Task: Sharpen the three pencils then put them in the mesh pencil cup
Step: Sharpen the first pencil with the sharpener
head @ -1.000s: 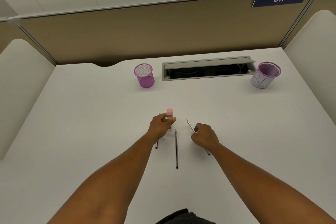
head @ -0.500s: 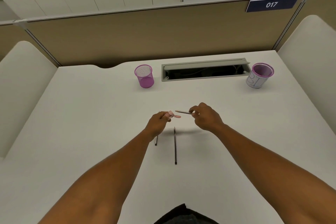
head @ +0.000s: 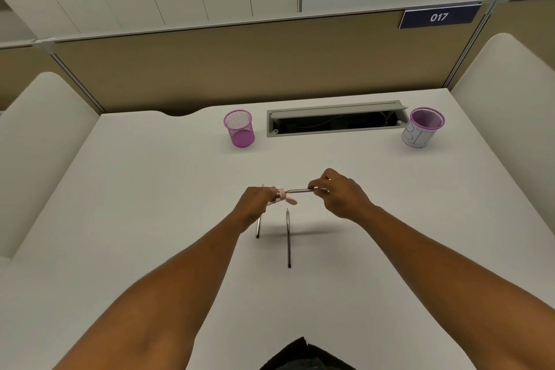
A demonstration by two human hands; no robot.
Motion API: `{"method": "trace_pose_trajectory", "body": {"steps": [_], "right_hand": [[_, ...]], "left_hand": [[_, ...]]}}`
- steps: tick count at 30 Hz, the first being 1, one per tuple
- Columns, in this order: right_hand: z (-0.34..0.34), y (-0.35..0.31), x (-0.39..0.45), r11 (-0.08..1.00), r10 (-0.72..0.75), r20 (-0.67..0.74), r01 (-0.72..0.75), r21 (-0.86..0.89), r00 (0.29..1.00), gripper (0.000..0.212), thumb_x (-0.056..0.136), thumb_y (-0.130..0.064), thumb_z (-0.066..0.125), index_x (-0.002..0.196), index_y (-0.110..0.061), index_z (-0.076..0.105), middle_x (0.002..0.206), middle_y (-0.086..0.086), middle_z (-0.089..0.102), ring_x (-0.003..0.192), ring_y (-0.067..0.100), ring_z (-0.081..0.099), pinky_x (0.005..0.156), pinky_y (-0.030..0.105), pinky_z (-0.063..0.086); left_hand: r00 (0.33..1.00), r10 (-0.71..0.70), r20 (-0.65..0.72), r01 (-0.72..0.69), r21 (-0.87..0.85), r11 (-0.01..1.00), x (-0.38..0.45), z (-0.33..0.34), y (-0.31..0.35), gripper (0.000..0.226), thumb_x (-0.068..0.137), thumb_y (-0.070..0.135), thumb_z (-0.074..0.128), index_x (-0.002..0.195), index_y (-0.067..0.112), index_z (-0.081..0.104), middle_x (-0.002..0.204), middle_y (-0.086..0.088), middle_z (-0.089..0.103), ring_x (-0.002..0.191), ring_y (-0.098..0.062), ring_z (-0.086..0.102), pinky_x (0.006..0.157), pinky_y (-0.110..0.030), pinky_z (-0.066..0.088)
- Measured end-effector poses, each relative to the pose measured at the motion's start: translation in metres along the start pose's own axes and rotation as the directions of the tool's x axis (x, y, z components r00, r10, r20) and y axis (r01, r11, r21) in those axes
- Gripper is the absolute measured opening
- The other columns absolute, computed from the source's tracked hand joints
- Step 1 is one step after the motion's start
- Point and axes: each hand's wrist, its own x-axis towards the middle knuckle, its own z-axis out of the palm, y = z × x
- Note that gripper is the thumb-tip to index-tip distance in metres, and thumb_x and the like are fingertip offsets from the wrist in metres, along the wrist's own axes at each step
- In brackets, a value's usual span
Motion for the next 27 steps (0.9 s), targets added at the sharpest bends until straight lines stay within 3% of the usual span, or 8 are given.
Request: {"method": "trace_pose_trajectory", "body": {"steps": [3,6,10,13,18,21,24,27], "right_hand": [[-0.002,-0.005,-0.003,1.000,-0.028,-0.014,0.028,-0.007,1.000,0.024,0.098,-0.025,0.052,0.117,-0.028,0.067,0.107,-0.002,0.056,0.078,0.020,0.056,0.068,0.026,0.034],[-0.003,-0.010,-0.007,0.999,-0.049,-0.038,0.049,-0.004,0.998,0.024,0.098,-0.024,0.053,0.115,-0.027,0.068,0.106,-0.001,0.056,0.079,0.023,0.057,0.066,0.027,0.035],[-0.005,-0.013,-0.010,0.998,-0.055,-0.050,0.056,0.018,0.997,0.023,0.097,-0.025,0.054,0.115,-0.028,0.068,0.104,-0.005,0.056,0.081,0.020,0.058,0.064,0.029,0.042],[-0.006,-0.017,-0.012,0.995,-0.049,-0.081,0.056,0.083,0.995,0.021,0.096,-0.023,0.055,0.111,-0.022,0.070,0.101,-0.005,0.058,0.078,0.013,0.052,0.063,0.027,0.038],[-0.010,-0.029,-0.012,0.986,-0.028,-0.149,0.051,0.156,0.989,0.019,0.096,-0.025,0.054,0.101,-0.016,0.070,0.093,-0.003,0.064,0.080,0.018,0.058,0.067,0.031,0.046],[-0.011,-0.037,-0.012,0.987,-0.002,-0.161,0.029,0.161,0.987,0.020,0.096,-0.023,0.052,0.099,-0.016,0.071,0.090,-0.001,0.066,0.078,0.019,0.058,0.067,0.035,0.049],[-0.013,-0.044,-0.012,0.971,0.084,-0.099,-0.059,0.233,0.992,0.021,0.096,-0.020,0.051,0.093,-0.014,0.072,0.083,0.001,0.067,0.076,0.021,0.059,0.068,0.036,0.049],[-0.023,-0.049,-0.008,0.886,0.214,0.102,-0.237,0.399,0.972,0.022,0.096,-0.020,0.052,0.094,-0.014,0.073,0.081,0.000,0.067,0.071,0.016,0.058,0.062,0.028,0.046]], "left_hand": [[1.000,0.015,0.012,-0.015,0.033,0.999,-0.003,-0.001,0.005,0.031,0.079,0.036,0.044,0.068,0.032,0.073,0.103,0.008,0.073,0.091,-0.012,0.048,0.073,-0.033,0.031],[0.999,0.022,-0.023,-0.022,0.016,1.000,-0.002,-0.001,0.004,0.029,0.085,0.027,0.049,0.082,0.019,0.077,0.095,0.009,0.075,0.085,-0.013,0.049,0.071,-0.031,0.034],[0.982,-0.010,-0.188,-0.006,-0.087,0.996,-0.007,-0.003,0.006,0.018,0.090,0.024,0.059,0.097,0.014,0.073,0.084,0.011,0.073,0.084,-0.014,0.060,0.064,-0.024,0.039],[0.974,-0.057,-0.221,0.006,-0.225,0.974,-0.008,-0.003,0.009,0.017,0.091,0.034,0.063,0.092,0.019,0.071,0.076,0.012,0.073,0.080,-0.012,0.061,0.070,-0.024,0.045],[0.975,-0.159,-0.154,0.046,-0.563,0.825,-0.003,0.000,0.017,0.045,0.085,0.048,0.066,0.102,0.006,0.069,0.095,-0.007,0.075,0.096,-0.019,0.070,0.089,-0.028,0.054],[0.980,-0.184,-0.077,0.067,-0.740,0.669,0.000,0.005,0.030,0.040,0.089,0.040,0.063,0.102,0.002,0.062,0.089,-0.013,0.071,0.090,-0.025,0.068,0.083,-0.032,0.058],[0.981,-0.182,-0.068,0.075,-0.732,0.678,0.003,0.007,0.033,0.040,0.091,0.038,0.059,0.105,0.000,0.060,0.101,-0.018,0.070,0.093,-0.027,0.071,0.080,-0.030,0.059],[0.984,-0.169,-0.051,0.084,-0.708,0.702,0.006,0.004,0.027,0.040,0.092,0.037,0.058,0.106,-0.001,0.060,0.106,-0.019,0.070,0.094,-0.026,0.072,0.082,-0.030,0.059]]}}
